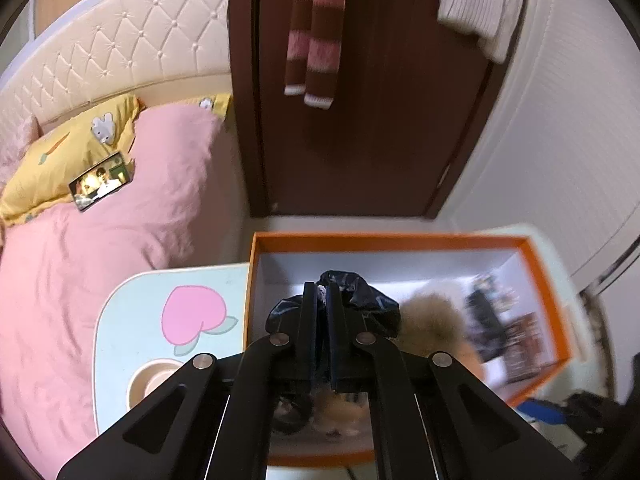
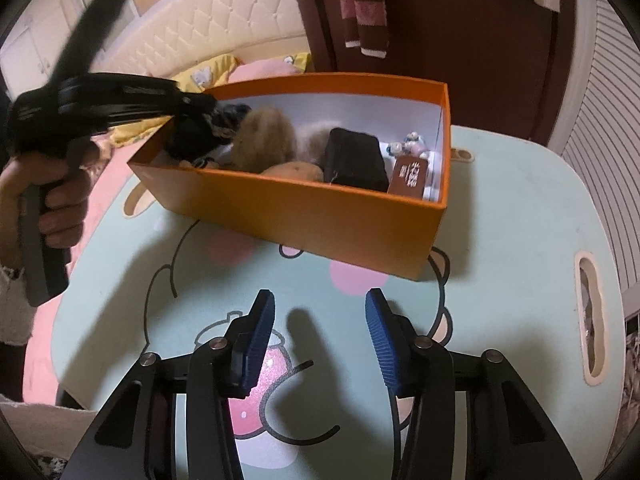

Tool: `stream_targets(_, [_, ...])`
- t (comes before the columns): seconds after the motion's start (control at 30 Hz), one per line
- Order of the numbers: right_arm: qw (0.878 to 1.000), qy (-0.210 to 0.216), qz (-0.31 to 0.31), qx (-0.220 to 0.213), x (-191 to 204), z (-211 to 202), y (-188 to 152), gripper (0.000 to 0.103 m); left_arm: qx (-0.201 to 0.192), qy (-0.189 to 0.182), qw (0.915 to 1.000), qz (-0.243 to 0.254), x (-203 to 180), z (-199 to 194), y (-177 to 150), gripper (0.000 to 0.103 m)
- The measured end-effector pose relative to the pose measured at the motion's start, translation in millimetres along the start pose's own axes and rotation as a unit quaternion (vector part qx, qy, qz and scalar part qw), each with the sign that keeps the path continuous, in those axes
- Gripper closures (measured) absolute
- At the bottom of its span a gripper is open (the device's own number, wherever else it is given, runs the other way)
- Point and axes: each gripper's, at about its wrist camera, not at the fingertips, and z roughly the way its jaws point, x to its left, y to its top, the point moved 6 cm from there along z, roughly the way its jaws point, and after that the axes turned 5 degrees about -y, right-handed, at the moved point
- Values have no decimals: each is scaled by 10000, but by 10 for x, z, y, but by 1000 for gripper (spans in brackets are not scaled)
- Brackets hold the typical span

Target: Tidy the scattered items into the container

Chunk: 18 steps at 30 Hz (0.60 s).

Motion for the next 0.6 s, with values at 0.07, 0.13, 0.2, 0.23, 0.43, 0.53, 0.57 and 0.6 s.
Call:
stream_targets(0.07, [10000,-32,13,-46,4,-37,19,57,-223,-237,9994,-140,13,-186,43,99])
stream_targets(0.13, [9999,-67,16,-120,10,-88,32,57,-507,-468,9972,-286,41,-440,67,99])
stream_targets(0.2, [9997,-86,14,-235,17,-165,60,57,-702,-653,9946,-394,84,-653,67,99])
stream_targets(0.23, [9995,-93,14,-305,24,-212,77,57,-780,-728,9933,-442,112,-765,44,99])
stream_targets(0.43, [9977,531,345,-237,-5,-447,316,57,-696,-845,9903,-850,331,-1076,-315,99])
stream_targets(0.53, [9948,801,442,-453,58,-625,591,57,-587,-958,9872,-1135,389,-1069,-574,99])
stream_targets(0.57, [9958,694,333,-485,91,-626,704,57,-544,-972,9871,-1153,383,-1054,-658,99])
stream_targets(0.6, [9976,473,221,-448,123,-573,807,57,-483,-970,9874,-1155,375,-1023,-753,99])
